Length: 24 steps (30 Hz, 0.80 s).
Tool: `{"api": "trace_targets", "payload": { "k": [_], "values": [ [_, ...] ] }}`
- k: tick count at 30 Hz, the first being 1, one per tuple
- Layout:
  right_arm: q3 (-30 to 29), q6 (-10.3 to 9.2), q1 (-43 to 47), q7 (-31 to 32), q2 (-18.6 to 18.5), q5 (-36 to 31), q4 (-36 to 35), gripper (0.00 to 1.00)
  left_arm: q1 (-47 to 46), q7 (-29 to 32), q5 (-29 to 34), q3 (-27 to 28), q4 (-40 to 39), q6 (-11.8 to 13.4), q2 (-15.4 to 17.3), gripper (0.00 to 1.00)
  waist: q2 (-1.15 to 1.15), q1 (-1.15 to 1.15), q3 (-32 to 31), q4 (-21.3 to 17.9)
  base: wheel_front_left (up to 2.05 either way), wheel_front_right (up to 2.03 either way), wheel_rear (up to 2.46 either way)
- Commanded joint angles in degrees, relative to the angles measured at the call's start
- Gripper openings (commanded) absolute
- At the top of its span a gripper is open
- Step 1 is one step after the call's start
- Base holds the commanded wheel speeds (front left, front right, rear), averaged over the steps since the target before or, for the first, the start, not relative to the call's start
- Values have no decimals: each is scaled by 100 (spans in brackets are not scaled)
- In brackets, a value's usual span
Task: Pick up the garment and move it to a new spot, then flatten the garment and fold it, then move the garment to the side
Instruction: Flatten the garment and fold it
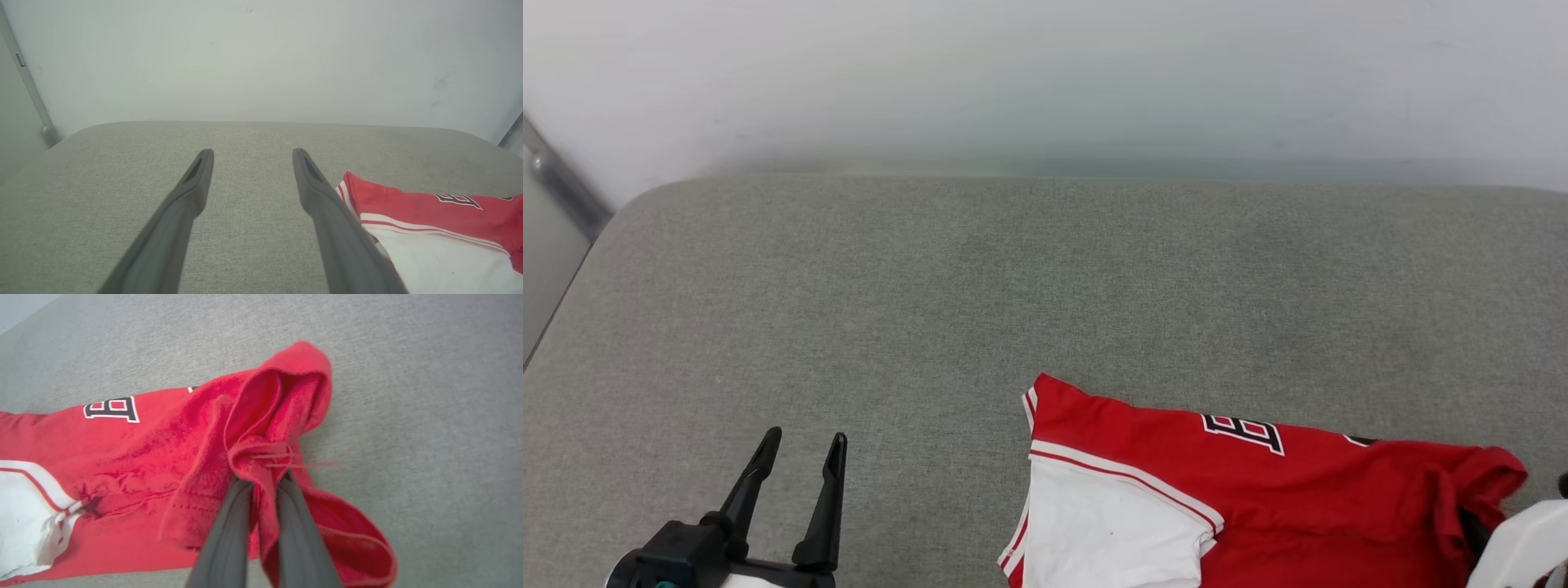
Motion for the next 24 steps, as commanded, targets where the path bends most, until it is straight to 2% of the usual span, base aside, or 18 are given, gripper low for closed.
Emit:
{"api": "trace_targets", "payload": {
  "k": [1,7,11,16,24],
  "values": [
    [164,-2,140,108,119,130,-301,0,59,-13,2,-28,11,-8,-13,100,0,0,-50,-32,0,0,0],
    [836,-2,435,605,369,519,-1087,0,85,-13,-7,-71,46,-8,-63,100,0,0,-145,-52,0,0,0],
    [1230,-1,529,782,440,788,-1328,0,77,-13,-27,-90,55,-8,-79,100,0,0,-203,-6,0,0,0],
    [1858,-1,563,266,441,1820,-934,0,56,-13,-31,-113,88,-8,-92,100,0,0,-241,131,0,0,0],
    [2815,-1,50,-530,437,2538,-176,0,12,-13,-74,-219,133,-8,-104,100,0,0,-224,393,0,0,0]
  ]
}}
